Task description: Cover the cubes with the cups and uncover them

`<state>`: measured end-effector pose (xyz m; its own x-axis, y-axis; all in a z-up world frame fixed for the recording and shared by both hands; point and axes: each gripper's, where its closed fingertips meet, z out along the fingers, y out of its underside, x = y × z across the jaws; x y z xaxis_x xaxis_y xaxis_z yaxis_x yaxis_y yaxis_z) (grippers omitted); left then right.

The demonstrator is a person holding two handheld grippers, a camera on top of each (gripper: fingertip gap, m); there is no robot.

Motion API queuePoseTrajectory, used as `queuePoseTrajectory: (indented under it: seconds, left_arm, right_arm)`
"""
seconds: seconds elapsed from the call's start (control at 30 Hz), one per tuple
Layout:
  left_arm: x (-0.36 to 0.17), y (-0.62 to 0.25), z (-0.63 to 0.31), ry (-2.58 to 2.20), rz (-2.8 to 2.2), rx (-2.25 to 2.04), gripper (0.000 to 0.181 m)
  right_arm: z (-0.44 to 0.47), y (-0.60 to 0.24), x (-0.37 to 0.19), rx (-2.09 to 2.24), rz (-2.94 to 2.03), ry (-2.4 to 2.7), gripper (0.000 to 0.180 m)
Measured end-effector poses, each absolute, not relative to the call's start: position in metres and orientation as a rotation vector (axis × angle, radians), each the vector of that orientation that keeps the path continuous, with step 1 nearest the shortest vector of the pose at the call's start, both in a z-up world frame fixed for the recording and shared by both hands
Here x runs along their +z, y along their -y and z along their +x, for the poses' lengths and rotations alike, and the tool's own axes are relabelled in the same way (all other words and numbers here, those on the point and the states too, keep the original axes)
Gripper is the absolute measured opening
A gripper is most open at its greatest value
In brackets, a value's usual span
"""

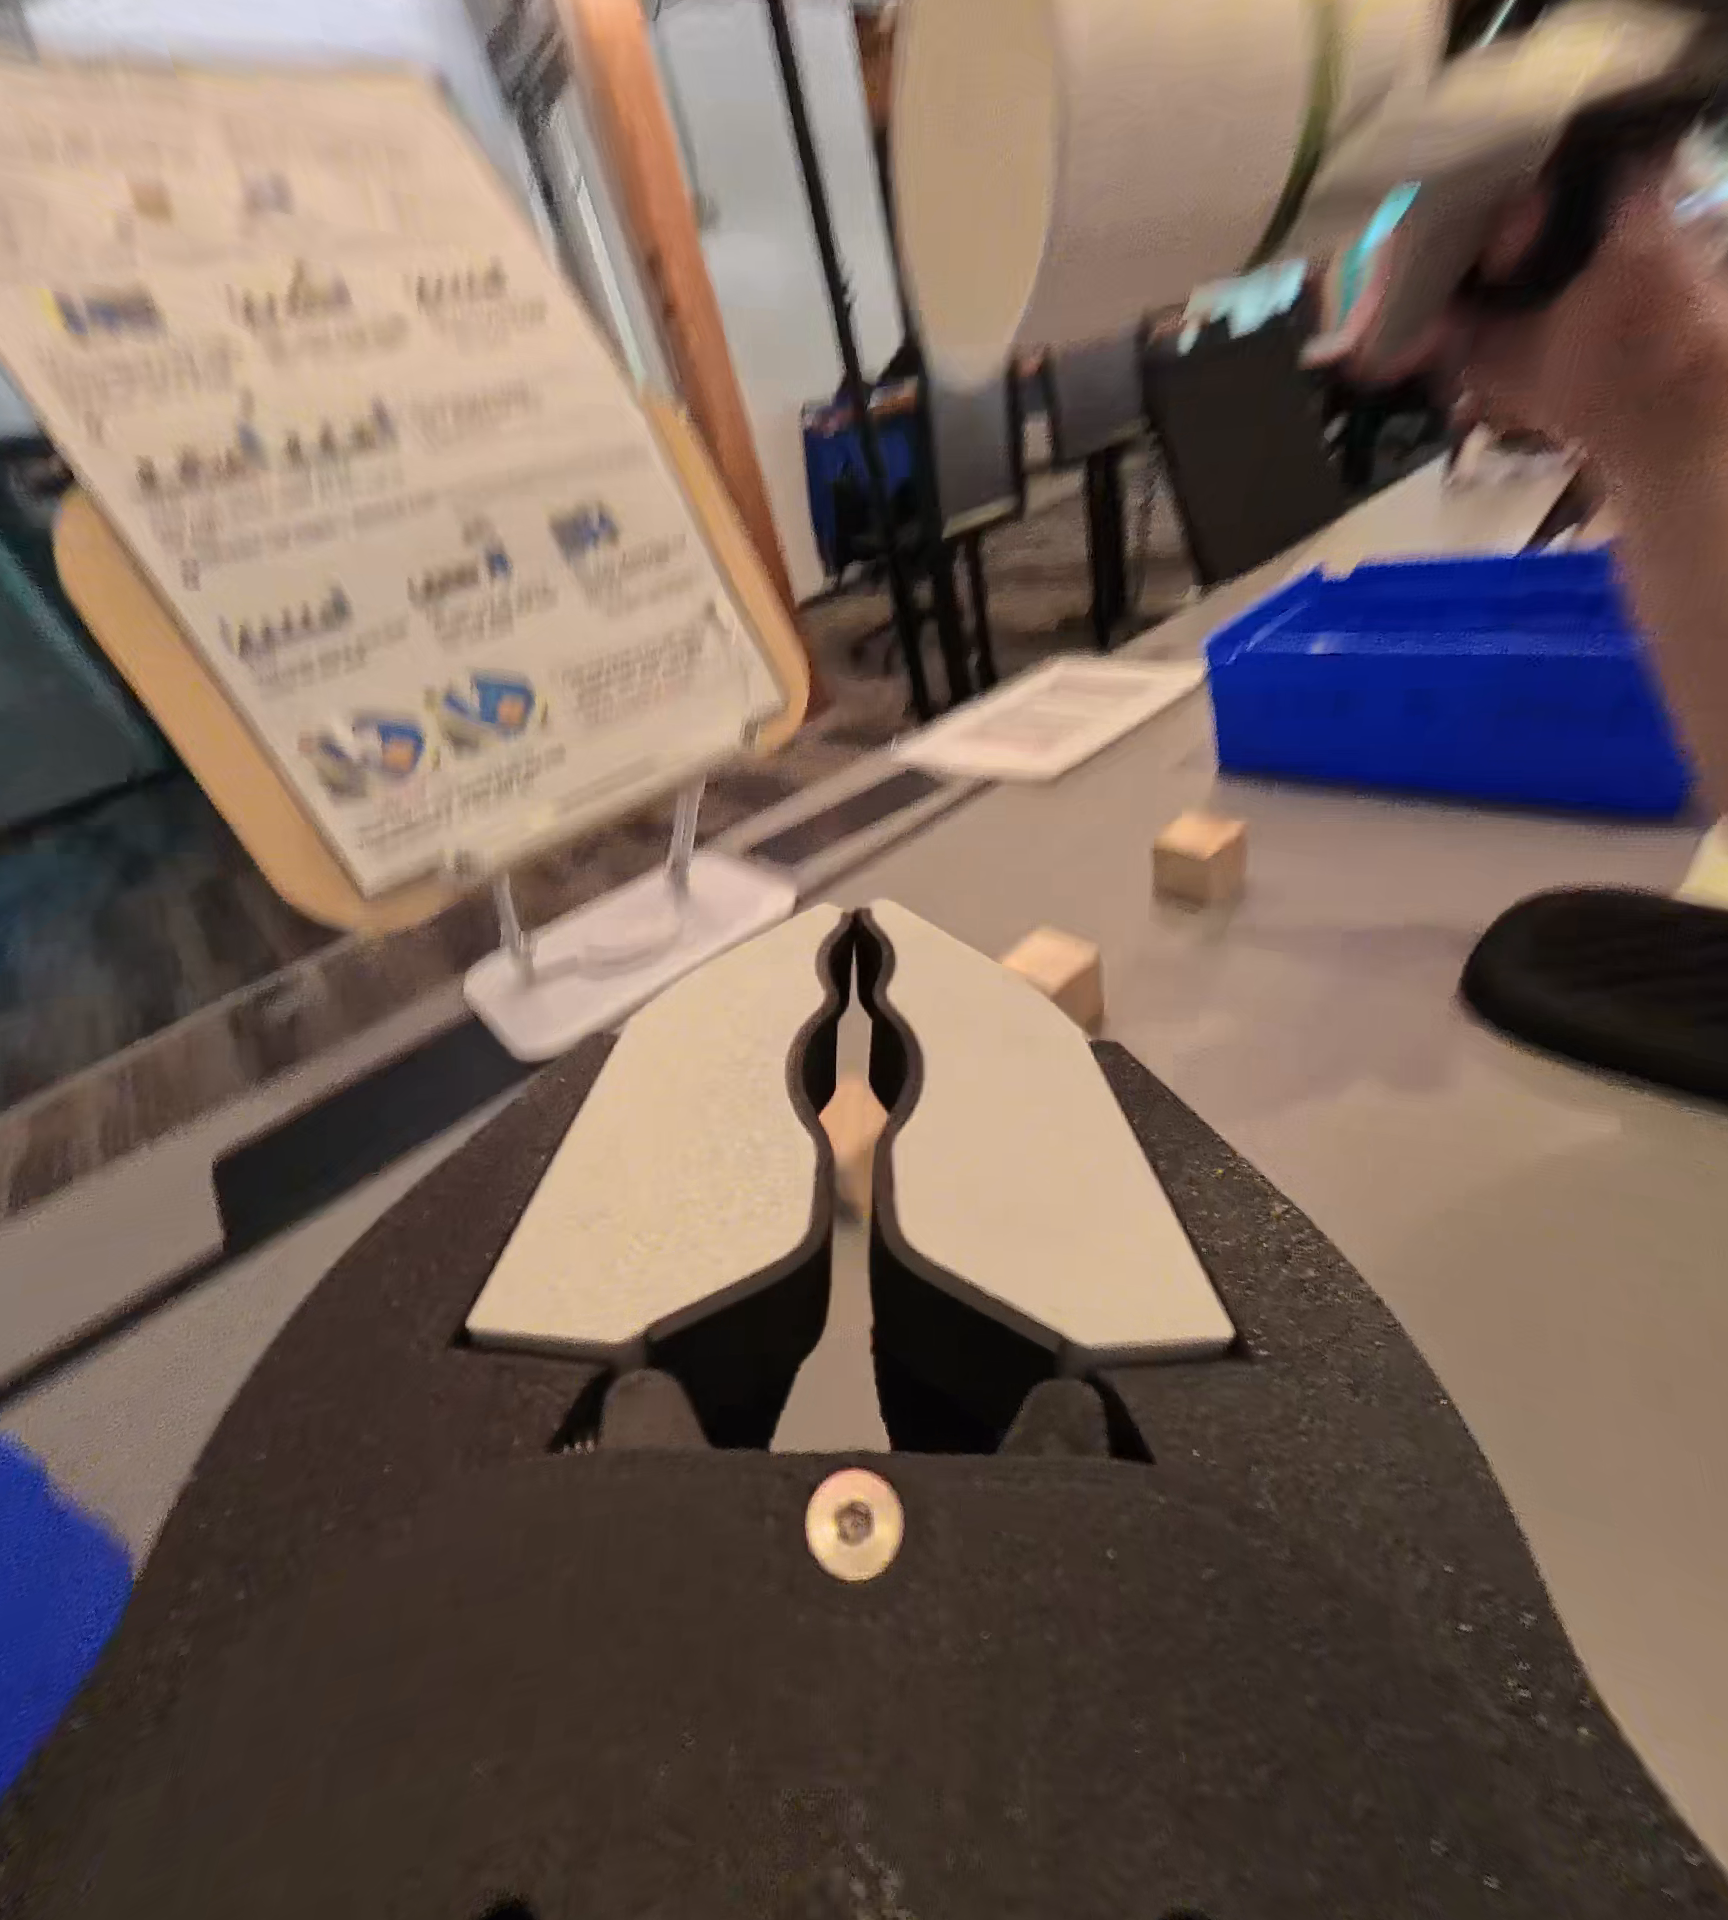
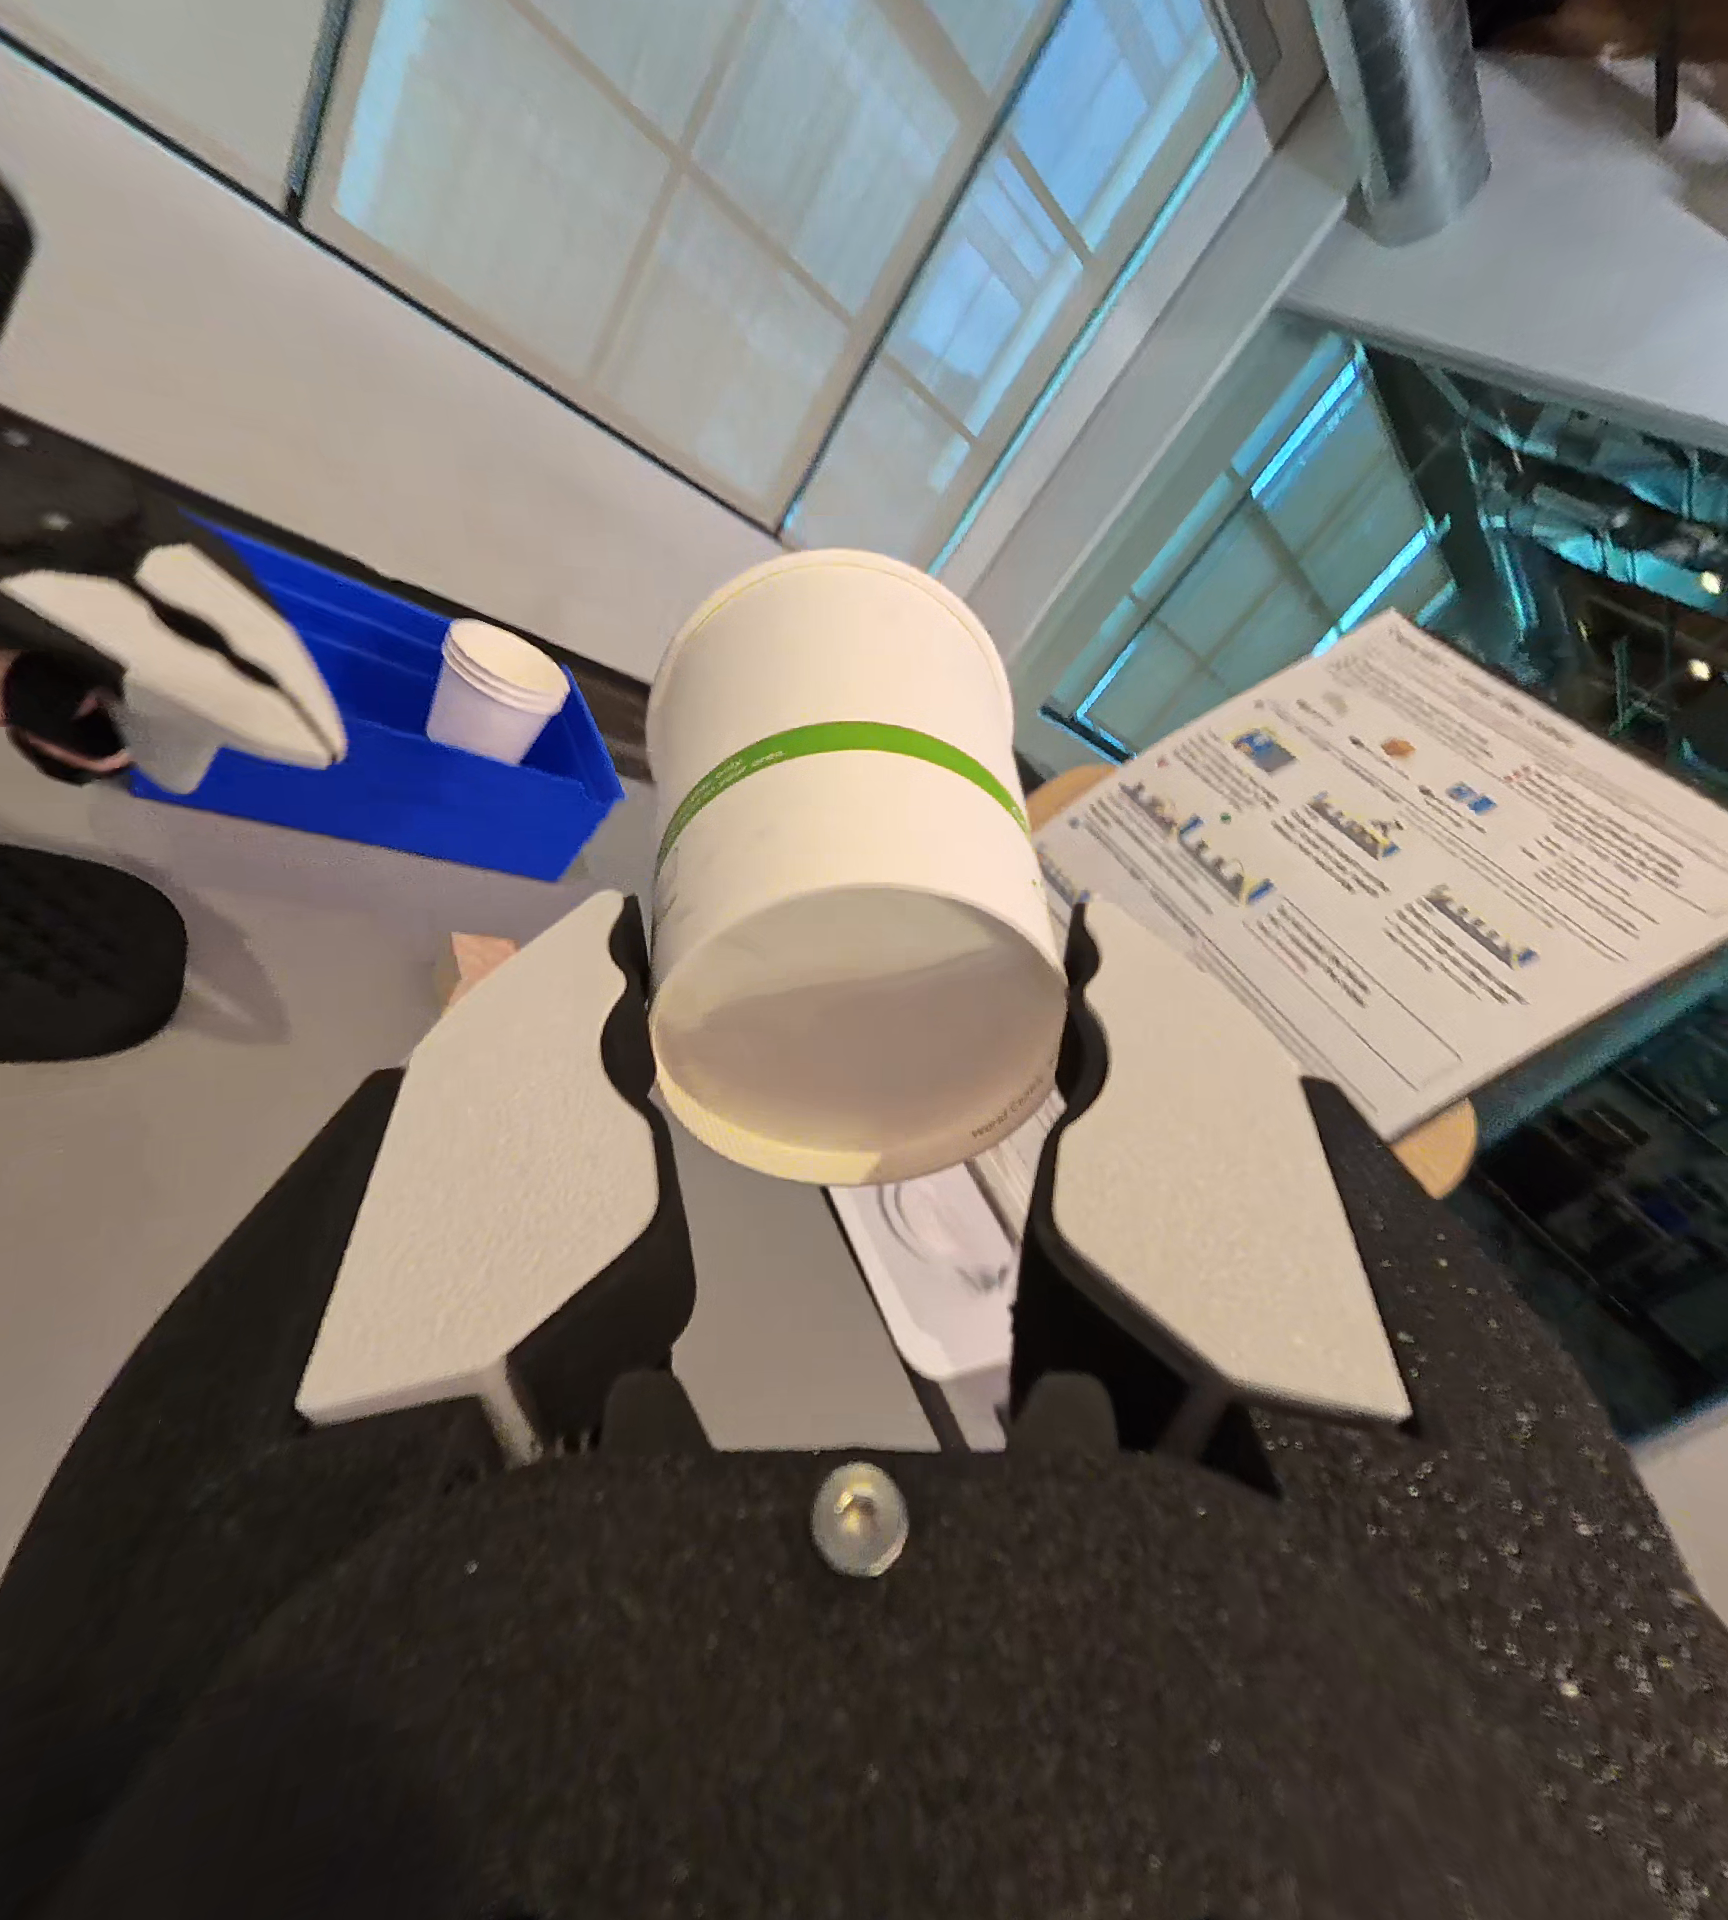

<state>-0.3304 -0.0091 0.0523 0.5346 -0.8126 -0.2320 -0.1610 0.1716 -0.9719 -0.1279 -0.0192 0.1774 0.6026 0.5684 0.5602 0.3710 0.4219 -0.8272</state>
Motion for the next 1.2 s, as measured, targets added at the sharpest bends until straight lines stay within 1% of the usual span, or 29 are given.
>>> queuePoseTrajectory:
  seconds: [0.07,0.17,0.3,0.57,0.73,0.93,1.2]
  left_arm:
    - [0.013,0.005,-0.342,-0.947,-1.429,-0.473,0.0]
    - [-0.028,0.013,-0.355,-1.001,-1.505,-0.362,0.0]
    - [-0.051,0.023,-0.371,-1.047,-1.541,-0.216,0.0]
    - [-0.036,0.04,-0.388,-0.963,-1.534,-0.302,0.0]
    - [-0.035,0.046,-0.402,-0.95,-1.554,-0.3,0.0]
    - [-0.032,0.053,-0.423,-0.916,-1.569,-0.304,0.0]
    - [-0.026,0.05,-0.436,-0.863,-1.574,-0.323,0.0]
  right_arm:
    - [-0.113,0.02,0.174,0.122,-1.271,0.969,0.076]
    - [-0.086,0.017,0.16,0.053,-1.464,1.005,0.076]
    - [-0.047,0.009,0.122,-0.058,-1.829,1.115,0.076]
    - [-0.001,0.008,0.041,-0.275,-2.426,1.396,0.076]
    - [0.013,0.003,-0.006,-0.234,-2.672,1.438,0.076]
    - [0.017,-0.009,-0.046,-0.207,-2.76,1.472,0.076]
    - [0.016,-0.021,-0.073,-0.168,-2.833,1.493,0.076]
